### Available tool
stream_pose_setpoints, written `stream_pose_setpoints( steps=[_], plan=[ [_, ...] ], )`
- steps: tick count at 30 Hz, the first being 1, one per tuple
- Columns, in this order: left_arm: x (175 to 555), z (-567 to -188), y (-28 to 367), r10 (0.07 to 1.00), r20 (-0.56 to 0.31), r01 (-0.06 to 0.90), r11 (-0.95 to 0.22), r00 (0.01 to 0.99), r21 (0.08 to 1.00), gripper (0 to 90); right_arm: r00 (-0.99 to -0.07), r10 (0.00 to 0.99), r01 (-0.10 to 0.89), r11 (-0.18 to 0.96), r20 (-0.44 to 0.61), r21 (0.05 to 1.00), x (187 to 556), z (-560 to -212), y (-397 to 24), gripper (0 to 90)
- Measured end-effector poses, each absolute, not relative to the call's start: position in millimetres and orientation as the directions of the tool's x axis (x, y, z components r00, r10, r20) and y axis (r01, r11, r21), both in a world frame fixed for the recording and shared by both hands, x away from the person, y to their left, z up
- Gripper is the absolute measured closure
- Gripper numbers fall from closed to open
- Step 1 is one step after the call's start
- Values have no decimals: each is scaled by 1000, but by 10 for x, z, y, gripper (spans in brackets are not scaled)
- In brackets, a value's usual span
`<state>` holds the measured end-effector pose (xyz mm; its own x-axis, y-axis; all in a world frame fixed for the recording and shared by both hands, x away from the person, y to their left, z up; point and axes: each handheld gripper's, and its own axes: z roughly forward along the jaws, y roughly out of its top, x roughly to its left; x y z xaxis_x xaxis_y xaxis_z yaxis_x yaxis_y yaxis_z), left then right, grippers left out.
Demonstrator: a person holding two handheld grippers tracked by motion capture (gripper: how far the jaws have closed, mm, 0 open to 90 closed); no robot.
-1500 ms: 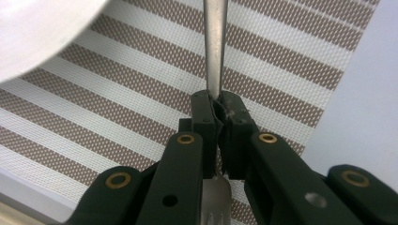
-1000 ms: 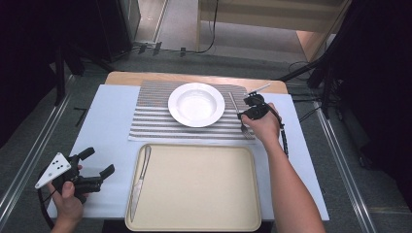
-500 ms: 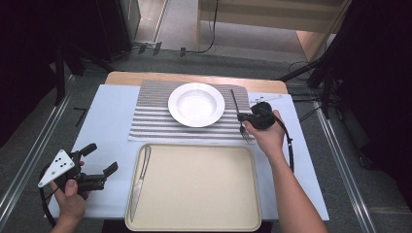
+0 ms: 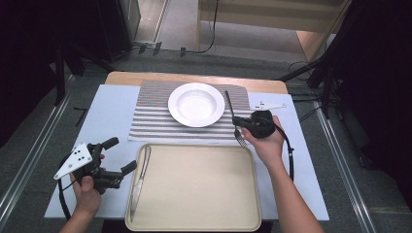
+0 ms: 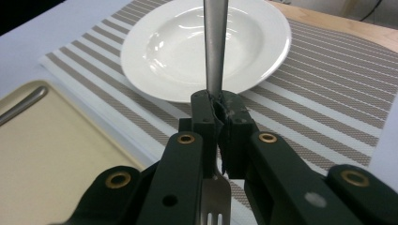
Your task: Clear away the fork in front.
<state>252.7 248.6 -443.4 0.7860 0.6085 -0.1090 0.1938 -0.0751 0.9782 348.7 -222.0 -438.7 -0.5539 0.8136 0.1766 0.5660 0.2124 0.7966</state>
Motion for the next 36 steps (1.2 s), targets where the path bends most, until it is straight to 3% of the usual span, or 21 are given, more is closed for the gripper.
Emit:
stream_pose_setpoints(
  steps=[12,20,30,36],
  plan=[
    [2654,-4340,2033,497,-195,245,-36,846,969,0,-640,750,483,224,167,847,3120,-4377,-2025,846],
    [2714,-4277,1743,459,-200,248,-47,865,968,33,-692,702,438,224,168,871,2907,-4374,-1884,846],
    [2716,-4273,1524,468,-213,269,-57,858,961,186,-747,643,392,227,165,891,2689,-4421,-1701,846],
    [2703,-4296,1455,462,-239,297,-54,854,953,343,-780,604,370,236,163,898,2590,-4480,-1570,846]
  ],
)
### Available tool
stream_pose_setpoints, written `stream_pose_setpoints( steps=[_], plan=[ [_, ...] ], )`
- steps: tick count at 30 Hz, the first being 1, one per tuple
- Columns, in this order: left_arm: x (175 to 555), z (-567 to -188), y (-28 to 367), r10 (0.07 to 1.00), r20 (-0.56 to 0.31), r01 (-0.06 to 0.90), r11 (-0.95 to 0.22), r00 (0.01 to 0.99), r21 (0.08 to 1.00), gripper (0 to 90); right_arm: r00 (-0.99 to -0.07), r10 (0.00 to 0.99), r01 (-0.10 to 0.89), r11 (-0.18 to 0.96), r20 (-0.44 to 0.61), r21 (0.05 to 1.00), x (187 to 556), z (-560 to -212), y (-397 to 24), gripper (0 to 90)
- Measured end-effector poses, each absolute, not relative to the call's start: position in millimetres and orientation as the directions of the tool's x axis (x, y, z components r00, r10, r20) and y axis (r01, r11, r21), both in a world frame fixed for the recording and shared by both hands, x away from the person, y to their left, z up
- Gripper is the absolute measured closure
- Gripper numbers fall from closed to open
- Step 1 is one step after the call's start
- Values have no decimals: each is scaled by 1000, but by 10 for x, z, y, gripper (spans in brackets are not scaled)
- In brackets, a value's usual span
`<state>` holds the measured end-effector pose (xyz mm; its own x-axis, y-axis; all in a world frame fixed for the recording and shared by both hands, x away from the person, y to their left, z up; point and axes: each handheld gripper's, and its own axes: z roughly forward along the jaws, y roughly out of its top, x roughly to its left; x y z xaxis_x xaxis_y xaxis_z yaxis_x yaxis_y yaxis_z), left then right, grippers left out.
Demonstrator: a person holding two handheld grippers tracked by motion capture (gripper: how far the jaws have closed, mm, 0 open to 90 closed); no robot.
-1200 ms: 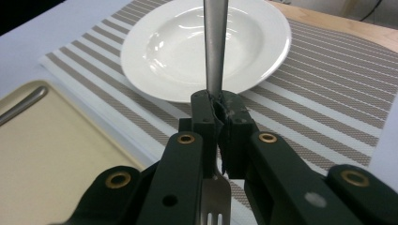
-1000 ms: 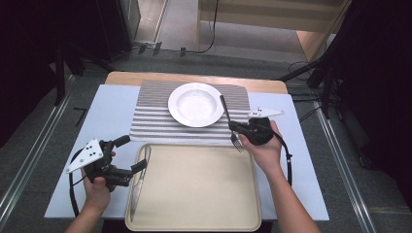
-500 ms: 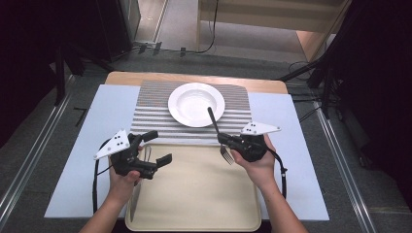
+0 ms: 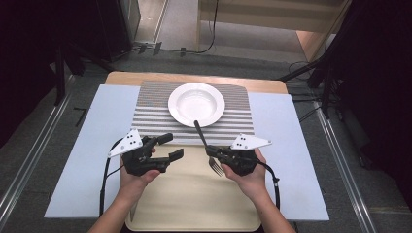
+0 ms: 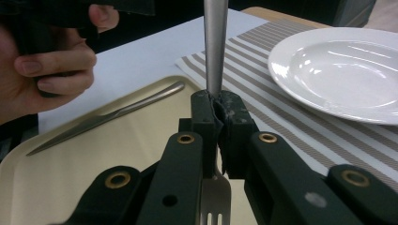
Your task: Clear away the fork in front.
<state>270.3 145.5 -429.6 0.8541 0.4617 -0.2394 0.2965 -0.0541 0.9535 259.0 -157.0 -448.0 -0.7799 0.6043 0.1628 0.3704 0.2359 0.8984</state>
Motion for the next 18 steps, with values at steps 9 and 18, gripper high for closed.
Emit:
stream_pose_setpoints(
  steps=[9,18],
  plan=[
    [2648,-4325,1324,481,-244,316,-74,842,946,473,-816,560,342,263,146,902,2469,-4566,-1310,846],
    [2652,-4346,1325,482,-279,347,-58,831,936,624,-828,540,340,270,150,901,2422,-4607,-1173,845]
  ],
)
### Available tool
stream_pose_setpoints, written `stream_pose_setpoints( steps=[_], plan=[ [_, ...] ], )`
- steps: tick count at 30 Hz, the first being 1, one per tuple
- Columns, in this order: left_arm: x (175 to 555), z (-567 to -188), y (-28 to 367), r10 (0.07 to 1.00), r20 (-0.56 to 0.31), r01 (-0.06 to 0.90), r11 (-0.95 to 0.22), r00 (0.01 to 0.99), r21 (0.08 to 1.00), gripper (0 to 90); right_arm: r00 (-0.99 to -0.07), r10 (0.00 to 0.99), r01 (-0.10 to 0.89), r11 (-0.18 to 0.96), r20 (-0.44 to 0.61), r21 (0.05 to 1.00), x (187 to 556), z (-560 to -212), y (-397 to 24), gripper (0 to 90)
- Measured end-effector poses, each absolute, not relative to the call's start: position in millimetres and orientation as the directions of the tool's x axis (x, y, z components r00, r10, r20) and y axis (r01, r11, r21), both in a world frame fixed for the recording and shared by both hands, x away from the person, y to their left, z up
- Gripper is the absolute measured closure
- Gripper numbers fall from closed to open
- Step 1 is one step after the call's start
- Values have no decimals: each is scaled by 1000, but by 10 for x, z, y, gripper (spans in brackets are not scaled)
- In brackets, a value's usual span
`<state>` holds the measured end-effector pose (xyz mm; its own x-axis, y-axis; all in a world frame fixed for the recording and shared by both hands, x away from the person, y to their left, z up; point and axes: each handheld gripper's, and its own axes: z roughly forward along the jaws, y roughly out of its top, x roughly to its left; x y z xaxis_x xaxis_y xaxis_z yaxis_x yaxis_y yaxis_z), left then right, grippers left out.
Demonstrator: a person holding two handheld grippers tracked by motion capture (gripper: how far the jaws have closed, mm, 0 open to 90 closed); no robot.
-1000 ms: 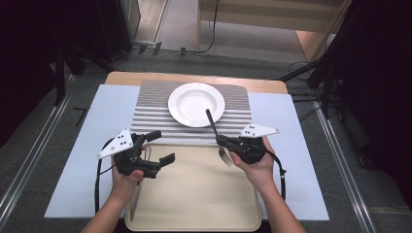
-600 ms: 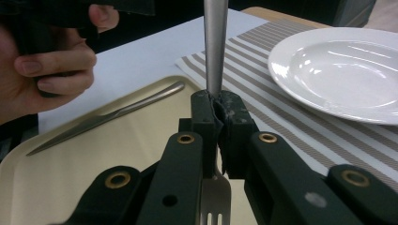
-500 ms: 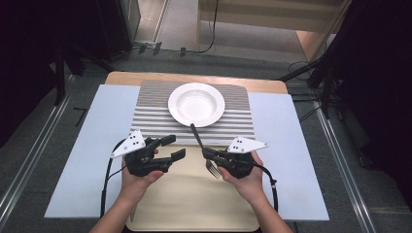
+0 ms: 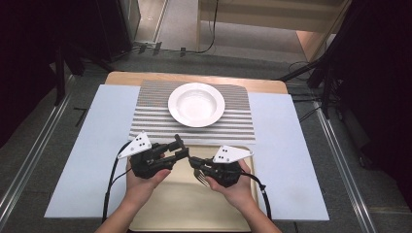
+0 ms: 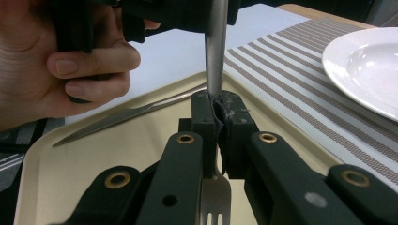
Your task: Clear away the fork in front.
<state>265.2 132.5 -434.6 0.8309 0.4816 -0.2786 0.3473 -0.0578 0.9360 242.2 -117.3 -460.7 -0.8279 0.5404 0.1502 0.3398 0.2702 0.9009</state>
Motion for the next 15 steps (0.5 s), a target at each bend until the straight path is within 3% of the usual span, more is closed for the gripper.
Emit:
stream_pose_setpoints(
  steps=[15],
  plan=[
    [2678,-4340,1353,487,-380,443,-15,786,896,827,-822,552,333,270,137,903,2359,-4681,-1034,845]
  ],
)
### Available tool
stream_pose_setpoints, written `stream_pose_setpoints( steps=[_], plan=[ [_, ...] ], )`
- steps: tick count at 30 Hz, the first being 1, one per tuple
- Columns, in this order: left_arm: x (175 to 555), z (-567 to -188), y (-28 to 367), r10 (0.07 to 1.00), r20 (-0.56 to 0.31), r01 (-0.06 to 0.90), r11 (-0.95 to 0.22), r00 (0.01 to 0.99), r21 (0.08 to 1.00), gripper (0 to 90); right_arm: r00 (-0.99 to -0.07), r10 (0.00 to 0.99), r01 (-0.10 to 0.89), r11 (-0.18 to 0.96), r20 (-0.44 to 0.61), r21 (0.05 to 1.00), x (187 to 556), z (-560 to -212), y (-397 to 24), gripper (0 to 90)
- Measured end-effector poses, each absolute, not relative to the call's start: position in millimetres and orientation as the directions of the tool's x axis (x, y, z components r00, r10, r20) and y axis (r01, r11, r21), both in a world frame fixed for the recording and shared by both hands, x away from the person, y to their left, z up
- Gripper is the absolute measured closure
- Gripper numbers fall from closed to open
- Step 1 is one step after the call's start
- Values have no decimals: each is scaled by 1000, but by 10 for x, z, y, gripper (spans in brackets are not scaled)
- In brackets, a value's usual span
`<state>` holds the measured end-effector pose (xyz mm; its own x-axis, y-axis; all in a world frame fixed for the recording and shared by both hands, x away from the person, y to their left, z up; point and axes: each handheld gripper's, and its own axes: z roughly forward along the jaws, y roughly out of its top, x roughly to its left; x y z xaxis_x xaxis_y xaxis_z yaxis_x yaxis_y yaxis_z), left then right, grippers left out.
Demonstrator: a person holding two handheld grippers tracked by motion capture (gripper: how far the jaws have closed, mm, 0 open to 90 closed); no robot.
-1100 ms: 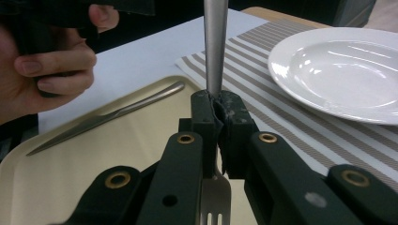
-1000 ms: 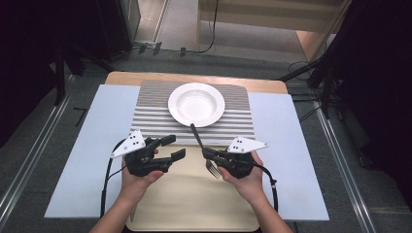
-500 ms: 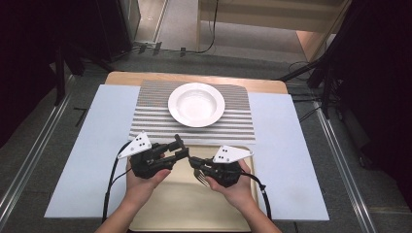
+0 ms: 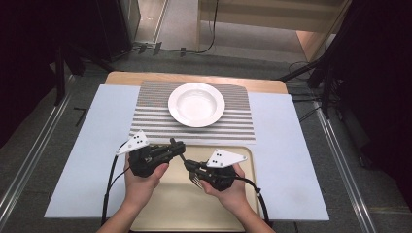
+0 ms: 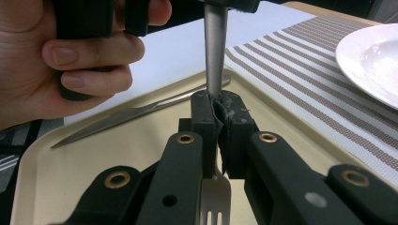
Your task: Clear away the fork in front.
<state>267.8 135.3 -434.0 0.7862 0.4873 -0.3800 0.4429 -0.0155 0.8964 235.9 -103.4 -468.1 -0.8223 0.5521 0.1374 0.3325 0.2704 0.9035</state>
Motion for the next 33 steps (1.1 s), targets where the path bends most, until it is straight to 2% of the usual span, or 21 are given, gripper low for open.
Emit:
stream_pose_setpoints(
  steps=[1,5,7,8,9,13,14,16,21,23,27,33],
  plan=[
    [2678,-4334,1354,473,-389,448,-15,791,894,858,-824,552,327,273,131,905,2359,-4686,-1022,844],
    [2641,-4274,1337,488,-363,435,-38,793,900,866,-828,541,330,252,150,910,2361,-4701,-1007,825],
    [2642,-4249,1356,501,-353,432,-46,790,901,866,-837,524,324,241,158,915,2371,-4706,-1019,668],
    [2647,-4240,1374,501,-350,431,-51,791,901,866,-836,529,315,243,147,917,2369,-4705,-1031,618],
    [2648,-4232,1390,506,-346,428,-52,790,902,867,-839,527,301,236,139,924,2362,-4703,-1085,521],
    [2662,-4205,1460,517,-327,423,-75,791,903,867,-819,568,240,215,79,947,2368,-4714,-1283,402],
    [2666,-4198,1474,523,-314,418,-89,792,904,867,-819,568,240,215,79,947,2368,-4714,-1283,402],
    [2666,-4186,1496,531,-295,412,-115,794,904,867,-775,629,251,214,63,944,2361,-4718,-1492,380],
    [2680,-4185,1539,530,-288,424,-154,798,893,868,-706,701,312,189,95,931,2338,-4728,-1836,341],
    [2693,-4197,1553,526,-304,441,-155,794,884,868,-678,725,337,156,124,929,2337,-4739,-2015,273],
    [2732,-4246,1586,497,-353,477,-145,793,867,868,-628,769,337,133,118,932,2320,-4781,-2337,197],
    [2774,-4308,1594,477,-393,512,-147,786,846,868,-541,832,355,95,122,930,2317,-4874,-2756,190]
  ],
)
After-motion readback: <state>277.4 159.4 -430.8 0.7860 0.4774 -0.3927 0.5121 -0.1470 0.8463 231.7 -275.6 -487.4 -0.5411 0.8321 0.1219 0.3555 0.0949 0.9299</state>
